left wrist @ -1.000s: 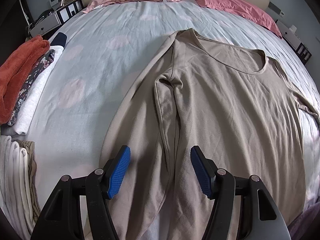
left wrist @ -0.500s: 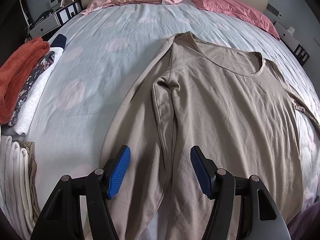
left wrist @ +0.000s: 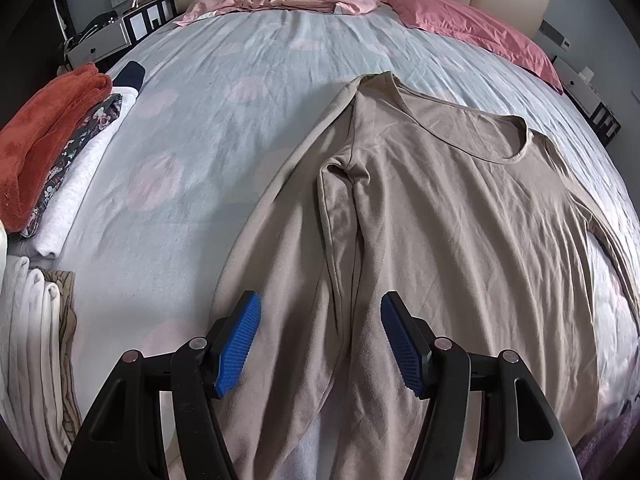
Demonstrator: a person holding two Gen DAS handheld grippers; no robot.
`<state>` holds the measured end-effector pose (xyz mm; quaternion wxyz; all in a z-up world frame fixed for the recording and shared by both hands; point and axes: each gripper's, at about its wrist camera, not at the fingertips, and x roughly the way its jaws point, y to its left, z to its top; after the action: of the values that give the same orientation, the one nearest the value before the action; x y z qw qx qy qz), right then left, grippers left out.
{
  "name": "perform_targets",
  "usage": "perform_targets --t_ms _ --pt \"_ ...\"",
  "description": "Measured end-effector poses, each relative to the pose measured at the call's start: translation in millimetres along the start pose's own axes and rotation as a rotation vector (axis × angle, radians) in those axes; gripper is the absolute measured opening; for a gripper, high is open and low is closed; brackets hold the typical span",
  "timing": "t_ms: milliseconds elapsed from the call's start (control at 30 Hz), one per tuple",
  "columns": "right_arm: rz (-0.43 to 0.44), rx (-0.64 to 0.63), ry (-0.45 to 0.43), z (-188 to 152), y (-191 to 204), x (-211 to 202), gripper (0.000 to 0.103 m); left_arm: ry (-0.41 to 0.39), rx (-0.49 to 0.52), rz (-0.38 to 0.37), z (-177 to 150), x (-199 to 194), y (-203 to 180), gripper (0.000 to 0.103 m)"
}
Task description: Fold clothes
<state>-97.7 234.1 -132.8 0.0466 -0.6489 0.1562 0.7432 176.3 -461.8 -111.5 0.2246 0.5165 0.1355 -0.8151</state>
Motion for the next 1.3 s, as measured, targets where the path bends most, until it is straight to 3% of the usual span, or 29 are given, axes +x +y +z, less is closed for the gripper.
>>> perform_targets --t_ms 133,300,500,700,900,1033,1133,1300 --pt "-0.004 0.04 -0.037 3 -17 -16 0.009 0.006 0.004 0.01 1 4 -1 0.064" --pt "0.115 0.036 -0.061 1 8 -32 0.01 -0.014 -0.011 0.012 2 0 2 0.064" --pt "0.309 -0.068 -0.069 -18 98 -46 0.011 -0.057 -0.099 0.005 -1 -20 30 0.064" --pt "0.517 -0.184 -0.068 -67 203 -46 0.014 -0.09 -0.169 -0.029 -14 -38 63 0.068" --pt "0.545 -0.281 -0.057 -105 240 -18 0.015 -0.024 -0.308 -0.078 -25 -37 96 0.072" --pt "0.563 -0.347 -0.049 -131 265 1 0.016 0.057 -0.374 -0.053 -31 -22 110 0.072" --pt "0.577 -0.396 -0.043 -151 283 15 0.016 0.119 -0.376 -0.03 -32 -6 108 0.057" --pt "0.608 -0.398 -0.043 -153 290 26 0.017 0.199 -0.339 0.019 -37 16 99 0.048"
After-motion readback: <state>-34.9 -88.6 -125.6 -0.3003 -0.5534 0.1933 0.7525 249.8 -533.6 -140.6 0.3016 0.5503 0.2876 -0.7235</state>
